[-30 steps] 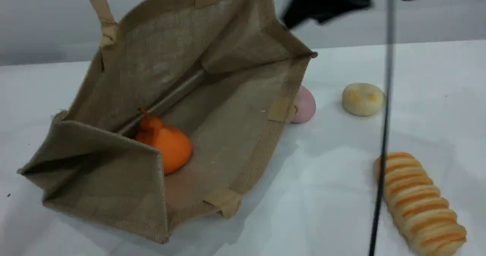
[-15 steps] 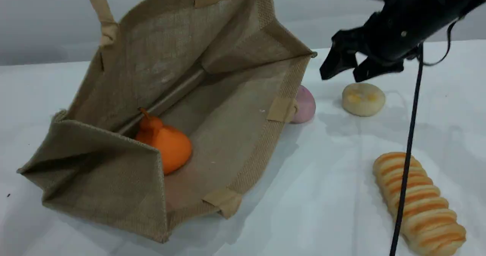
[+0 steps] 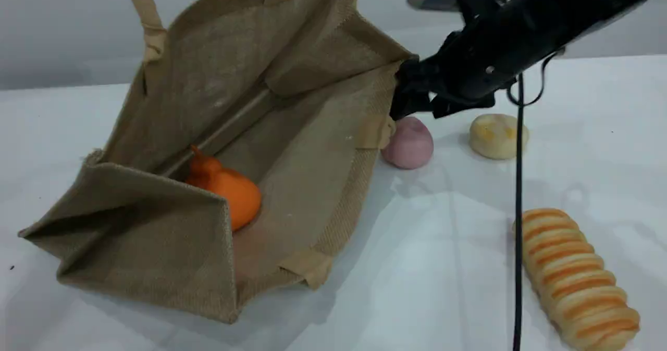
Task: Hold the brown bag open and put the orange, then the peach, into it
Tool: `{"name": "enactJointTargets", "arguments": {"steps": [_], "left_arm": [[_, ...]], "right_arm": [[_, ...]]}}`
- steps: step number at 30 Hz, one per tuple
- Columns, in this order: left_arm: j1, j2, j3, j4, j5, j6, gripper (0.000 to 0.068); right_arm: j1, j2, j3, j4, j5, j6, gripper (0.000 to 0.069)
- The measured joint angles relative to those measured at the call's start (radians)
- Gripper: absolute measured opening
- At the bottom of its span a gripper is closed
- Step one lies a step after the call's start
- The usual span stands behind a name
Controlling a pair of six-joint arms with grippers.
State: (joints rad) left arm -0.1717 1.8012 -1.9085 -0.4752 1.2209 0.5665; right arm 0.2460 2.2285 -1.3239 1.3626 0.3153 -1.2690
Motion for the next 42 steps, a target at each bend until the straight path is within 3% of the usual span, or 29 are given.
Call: {"name": "enactJointTargets", "arguments": {"steps": [17,23,34,38,42], "left_arm": [[0.000,0.000,0.000,-0.007,0.000,-0.002,0.0081],[0.000,0.000,0.000,-0.018,0.000,-0.002,0.0081],[0.000,0.000,0.000,-0.025,0.000,-0.003,0.0081],[0.000,0.000,0.000,-0.025,0.000,-0.003,0.0081],[0.000,0.000,0.000,-0.025,0.000,-0.003,0.0081]], "right_arm": [[0.014,0.031,-0.008,0.006,-0.115,-0.036,0.0534],[0.014,0.081,-0.064,0.019,-0.083,-0.041,0.0534],[0.014,0.117,-0.070,0.055,-0.050,-0.071,0.0522],[0.014,0.117,-0.070,0.052,-0.042,-0.071,0.0405],[0.014,0.116,-0.070,0.051,-0.032,-0.071,0.0147]]}}
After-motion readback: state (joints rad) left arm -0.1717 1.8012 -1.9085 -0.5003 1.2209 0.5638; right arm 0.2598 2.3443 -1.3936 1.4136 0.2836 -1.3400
